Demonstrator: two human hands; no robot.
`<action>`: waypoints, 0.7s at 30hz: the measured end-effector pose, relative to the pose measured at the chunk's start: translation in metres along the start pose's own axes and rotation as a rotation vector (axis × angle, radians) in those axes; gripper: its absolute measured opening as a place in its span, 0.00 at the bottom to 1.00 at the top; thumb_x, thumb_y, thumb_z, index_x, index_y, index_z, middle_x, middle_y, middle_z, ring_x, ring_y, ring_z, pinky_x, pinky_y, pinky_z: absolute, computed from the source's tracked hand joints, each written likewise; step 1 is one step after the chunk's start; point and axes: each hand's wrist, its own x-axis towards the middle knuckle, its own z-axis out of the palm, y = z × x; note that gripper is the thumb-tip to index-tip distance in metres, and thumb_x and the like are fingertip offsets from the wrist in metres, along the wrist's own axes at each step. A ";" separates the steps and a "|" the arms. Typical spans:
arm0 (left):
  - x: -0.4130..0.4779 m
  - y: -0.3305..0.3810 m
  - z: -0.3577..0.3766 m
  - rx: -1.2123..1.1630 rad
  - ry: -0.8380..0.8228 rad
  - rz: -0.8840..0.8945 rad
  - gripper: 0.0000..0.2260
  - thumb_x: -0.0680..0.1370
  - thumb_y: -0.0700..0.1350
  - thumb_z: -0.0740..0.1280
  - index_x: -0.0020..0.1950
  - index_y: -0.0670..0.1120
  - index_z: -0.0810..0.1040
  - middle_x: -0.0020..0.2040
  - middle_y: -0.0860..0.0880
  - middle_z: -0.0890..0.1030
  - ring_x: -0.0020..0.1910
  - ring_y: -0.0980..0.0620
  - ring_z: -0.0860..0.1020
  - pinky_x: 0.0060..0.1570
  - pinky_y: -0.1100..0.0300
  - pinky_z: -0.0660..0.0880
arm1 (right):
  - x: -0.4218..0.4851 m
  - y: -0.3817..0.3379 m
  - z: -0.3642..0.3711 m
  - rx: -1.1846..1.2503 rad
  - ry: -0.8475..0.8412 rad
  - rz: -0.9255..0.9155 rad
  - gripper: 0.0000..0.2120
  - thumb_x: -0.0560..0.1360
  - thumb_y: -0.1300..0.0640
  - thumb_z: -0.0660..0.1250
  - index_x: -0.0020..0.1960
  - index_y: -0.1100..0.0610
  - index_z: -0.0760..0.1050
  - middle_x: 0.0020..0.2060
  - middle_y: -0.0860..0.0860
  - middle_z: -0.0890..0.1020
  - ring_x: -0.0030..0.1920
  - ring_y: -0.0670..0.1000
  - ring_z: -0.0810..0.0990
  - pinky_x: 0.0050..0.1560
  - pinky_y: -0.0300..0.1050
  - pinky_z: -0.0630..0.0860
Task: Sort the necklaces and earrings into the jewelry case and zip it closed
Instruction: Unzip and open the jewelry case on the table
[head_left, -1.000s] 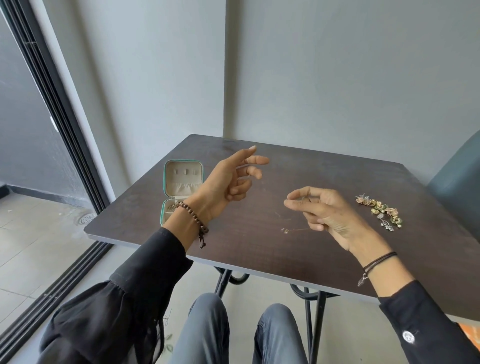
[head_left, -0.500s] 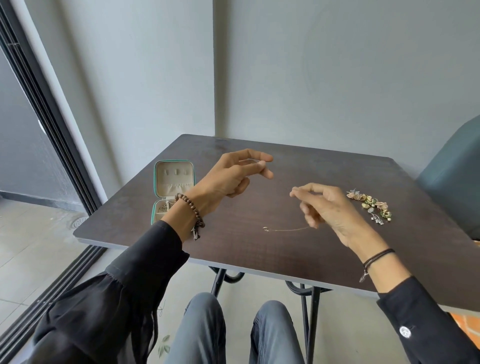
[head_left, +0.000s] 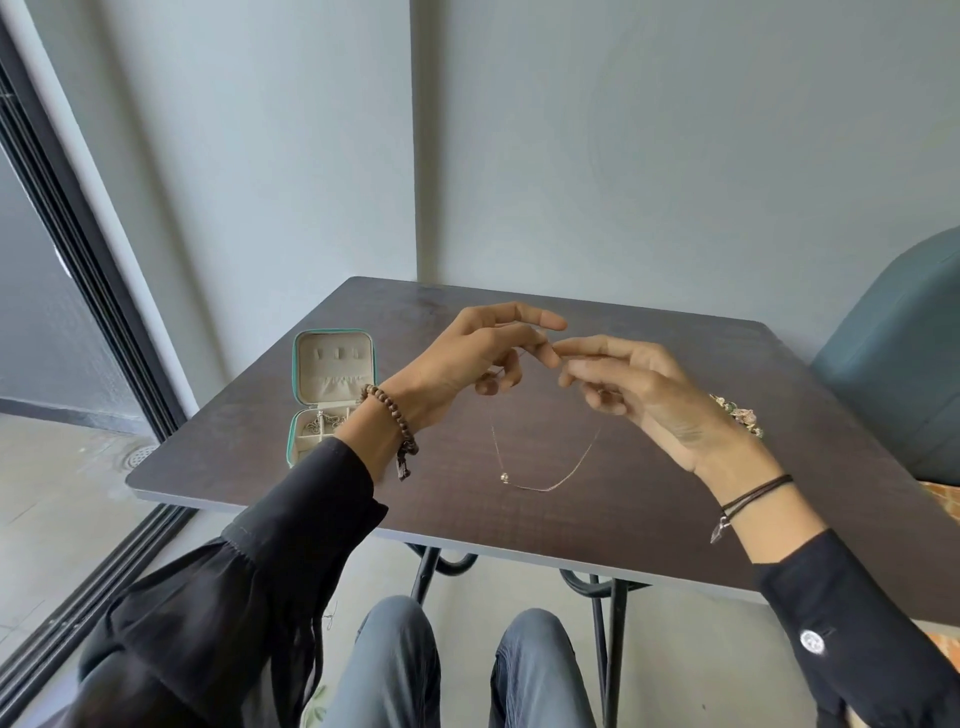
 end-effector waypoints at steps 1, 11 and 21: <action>0.000 0.000 0.000 0.005 -0.002 0.001 0.11 0.83 0.42 0.63 0.62 0.46 0.81 0.44 0.48 0.84 0.29 0.51 0.68 0.29 0.62 0.63 | -0.001 -0.003 0.001 -0.044 -0.001 -0.007 0.11 0.78 0.55 0.71 0.58 0.56 0.84 0.41 0.51 0.82 0.36 0.45 0.72 0.35 0.34 0.65; -0.005 0.007 0.004 -0.050 -0.050 0.043 0.12 0.83 0.43 0.64 0.65 0.46 0.80 0.46 0.47 0.85 0.35 0.51 0.75 0.35 0.59 0.71 | -0.002 -0.021 -0.002 -0.162 0.062 -0.097 0.10 0.78 0.53 0.71 0.52 0.60 0.84 0.37 0.51 0.79 0.34 0.47 0.73 0.31 0.36 0.63; -0.003 0.029 0.007 0.004 -0.099 0.121 0.13 0.82 0.46 0.67 0.66 0.46 0.78 0.53 0.47 0.87 0.49 0.49 0.84 0.58 0.49 0.80 | -0.006 -0.046 -0.015 -0.234 0.085 -0.142 0.12 0.79 0.52 0.71 0.55 0.60 0.84 0.45 0.60 0.82 0.34 0.47 0.69 0.32 0.32 0.66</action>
